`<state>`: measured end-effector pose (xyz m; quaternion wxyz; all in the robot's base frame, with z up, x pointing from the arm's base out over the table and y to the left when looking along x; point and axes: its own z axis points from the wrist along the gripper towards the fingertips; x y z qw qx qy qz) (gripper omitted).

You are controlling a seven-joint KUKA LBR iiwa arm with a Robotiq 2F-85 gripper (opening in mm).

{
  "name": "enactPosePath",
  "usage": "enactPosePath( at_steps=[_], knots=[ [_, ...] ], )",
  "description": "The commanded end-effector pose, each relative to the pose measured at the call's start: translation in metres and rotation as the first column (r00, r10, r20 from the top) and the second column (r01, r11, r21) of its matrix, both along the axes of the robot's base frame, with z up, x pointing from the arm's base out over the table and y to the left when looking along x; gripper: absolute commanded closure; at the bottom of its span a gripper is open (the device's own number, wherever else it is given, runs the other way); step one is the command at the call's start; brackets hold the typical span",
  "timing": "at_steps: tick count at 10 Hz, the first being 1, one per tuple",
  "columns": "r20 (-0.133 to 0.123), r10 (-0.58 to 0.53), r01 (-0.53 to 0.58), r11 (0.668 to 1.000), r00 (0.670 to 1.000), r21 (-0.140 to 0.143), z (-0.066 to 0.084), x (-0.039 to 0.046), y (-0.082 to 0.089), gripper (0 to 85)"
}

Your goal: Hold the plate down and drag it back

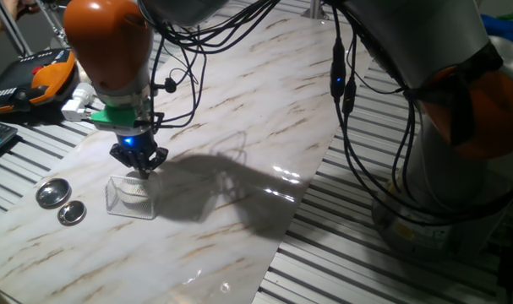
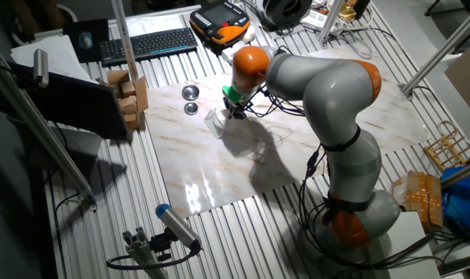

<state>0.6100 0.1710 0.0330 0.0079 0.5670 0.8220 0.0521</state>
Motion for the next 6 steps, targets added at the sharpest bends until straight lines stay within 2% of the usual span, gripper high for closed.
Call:
enactPosePath(
  at_steps=[1,6],
  knots=[
    [0.0,0.001,-0.001,1.0,1.0,0.0,0.001,0.0002,-0.002,85.0],
    [0.003,0.016,-0.016,1.0,1.0,-0.004,-0.001,0.0013,-0.017,85.0]
  ],
)
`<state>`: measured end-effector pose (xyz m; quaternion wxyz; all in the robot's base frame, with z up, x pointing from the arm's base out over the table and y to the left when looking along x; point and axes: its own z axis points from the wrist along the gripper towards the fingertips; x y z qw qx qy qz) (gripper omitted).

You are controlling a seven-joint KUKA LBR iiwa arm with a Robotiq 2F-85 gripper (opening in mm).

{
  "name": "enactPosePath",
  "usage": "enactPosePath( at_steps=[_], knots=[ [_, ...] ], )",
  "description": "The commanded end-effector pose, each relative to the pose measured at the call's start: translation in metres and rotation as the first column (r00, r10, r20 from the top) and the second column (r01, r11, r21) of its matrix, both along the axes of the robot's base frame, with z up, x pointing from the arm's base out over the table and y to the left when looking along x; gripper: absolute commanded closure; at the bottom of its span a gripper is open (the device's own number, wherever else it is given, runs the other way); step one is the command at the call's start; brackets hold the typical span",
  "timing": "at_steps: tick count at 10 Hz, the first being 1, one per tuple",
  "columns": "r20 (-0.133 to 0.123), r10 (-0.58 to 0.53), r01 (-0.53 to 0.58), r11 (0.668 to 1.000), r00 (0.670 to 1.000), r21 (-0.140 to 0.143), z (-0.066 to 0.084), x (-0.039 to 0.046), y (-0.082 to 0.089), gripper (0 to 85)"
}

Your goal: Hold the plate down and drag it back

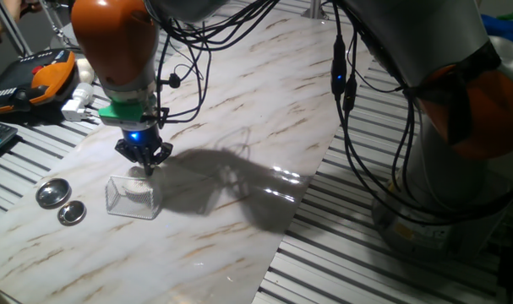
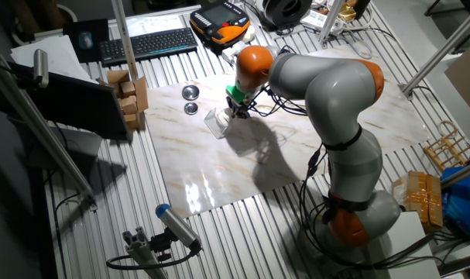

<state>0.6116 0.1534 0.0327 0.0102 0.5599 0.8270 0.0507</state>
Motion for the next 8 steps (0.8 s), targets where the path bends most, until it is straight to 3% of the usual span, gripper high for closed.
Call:
enactPosePath(
  at_steps=[1,8],
  knots=[
    [0.0,0.003,-0.003,1.0,1.0,-0.002,0.0016,0.0007,-0.0022,85.0],
    [-0.004,0.01,-0.01,1.0,1.0,-0.003,0.0023,0.0014,-0.0119,85.0]
  ],
)
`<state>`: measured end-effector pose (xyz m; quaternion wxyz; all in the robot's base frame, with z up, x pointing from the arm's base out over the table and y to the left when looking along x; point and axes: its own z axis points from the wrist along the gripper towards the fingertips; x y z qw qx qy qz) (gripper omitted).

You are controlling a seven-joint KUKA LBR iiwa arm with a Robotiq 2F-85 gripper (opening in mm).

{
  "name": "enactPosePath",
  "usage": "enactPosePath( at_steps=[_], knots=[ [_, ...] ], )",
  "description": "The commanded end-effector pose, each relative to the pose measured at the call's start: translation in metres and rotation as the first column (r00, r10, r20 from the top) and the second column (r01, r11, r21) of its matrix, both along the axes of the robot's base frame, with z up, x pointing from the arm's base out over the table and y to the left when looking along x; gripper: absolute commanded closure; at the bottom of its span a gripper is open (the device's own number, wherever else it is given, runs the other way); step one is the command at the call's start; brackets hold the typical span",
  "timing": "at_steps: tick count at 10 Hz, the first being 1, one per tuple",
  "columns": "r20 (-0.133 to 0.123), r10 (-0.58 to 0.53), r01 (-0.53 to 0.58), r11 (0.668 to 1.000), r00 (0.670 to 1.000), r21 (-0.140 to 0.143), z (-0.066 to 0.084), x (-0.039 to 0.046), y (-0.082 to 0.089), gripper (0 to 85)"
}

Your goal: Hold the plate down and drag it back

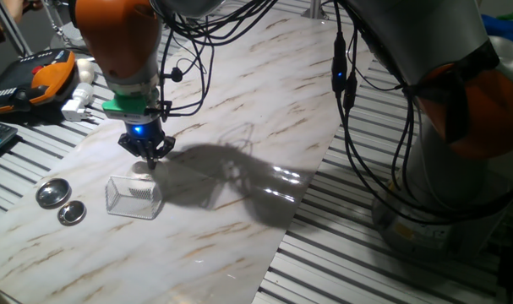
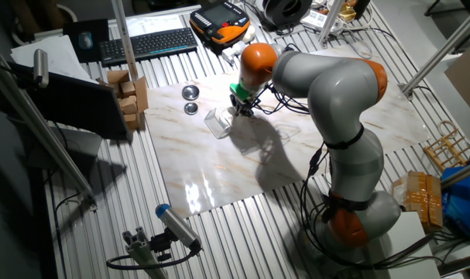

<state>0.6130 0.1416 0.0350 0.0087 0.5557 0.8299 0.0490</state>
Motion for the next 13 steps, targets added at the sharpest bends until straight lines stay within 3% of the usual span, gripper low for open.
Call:
enactPosePath(
  at_steps=[1,3,5,8,13],
  knots=[
    [-0.001,0.0,0.0,1.0,1.0,0.002,0.0,-0.0001,0.0,85.0],
    [-0.008,-0.007,0.007,1.0,1.0,0.024,-0.001,-0.0007,0.003,85.0],
    [-0.004,-0.007,0.007,1.0,1.0,0.025,-0.004,-0.0004,0.004,85.0],
    [0.01,0.004,-0.004,1.0,1.0,-0.012,-0.003,0.0012,0.001,85.0],
    [0.013,0.018,-0.018,1.0,1.0,-0.023,-0.004,0.0014,-0.009,85.0]
  ],
)
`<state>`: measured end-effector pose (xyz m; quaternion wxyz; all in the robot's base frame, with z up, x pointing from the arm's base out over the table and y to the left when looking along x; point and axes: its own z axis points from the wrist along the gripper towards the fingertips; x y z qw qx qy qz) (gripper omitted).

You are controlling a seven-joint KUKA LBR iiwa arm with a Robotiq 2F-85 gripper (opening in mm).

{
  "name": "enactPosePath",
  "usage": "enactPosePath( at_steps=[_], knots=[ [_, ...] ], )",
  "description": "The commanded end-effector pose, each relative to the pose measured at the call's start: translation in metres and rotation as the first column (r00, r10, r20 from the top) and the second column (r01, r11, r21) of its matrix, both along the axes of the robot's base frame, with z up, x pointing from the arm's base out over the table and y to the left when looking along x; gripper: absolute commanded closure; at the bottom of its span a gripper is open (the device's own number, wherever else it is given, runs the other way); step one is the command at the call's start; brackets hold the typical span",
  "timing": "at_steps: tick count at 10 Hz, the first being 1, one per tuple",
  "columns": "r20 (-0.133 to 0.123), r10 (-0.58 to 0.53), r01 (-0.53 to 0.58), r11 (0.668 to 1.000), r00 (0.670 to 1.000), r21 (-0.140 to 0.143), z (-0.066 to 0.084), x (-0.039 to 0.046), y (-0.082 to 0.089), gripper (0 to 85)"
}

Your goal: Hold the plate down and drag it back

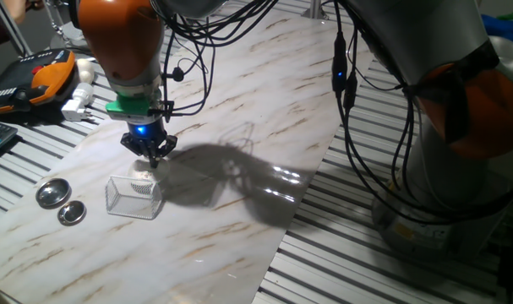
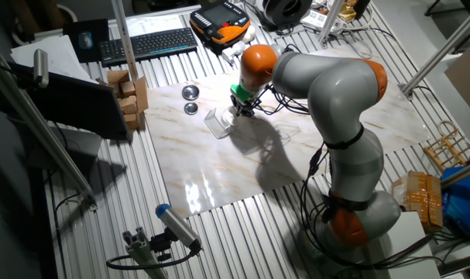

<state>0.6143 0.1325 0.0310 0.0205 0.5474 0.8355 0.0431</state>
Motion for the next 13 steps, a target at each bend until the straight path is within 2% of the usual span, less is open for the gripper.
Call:
enactPosePath(
  at_steps=[1,13],
  knots=[
    [0.0,0.002,-0.002,1.0,1.0,-0.002,0.001,0.0001,-0.001,85.0],
    [0.001,0.023,-0.023,1.0,1.0,-0.013,0.003,-0.0006,-0.019,85.0]
  ],
)
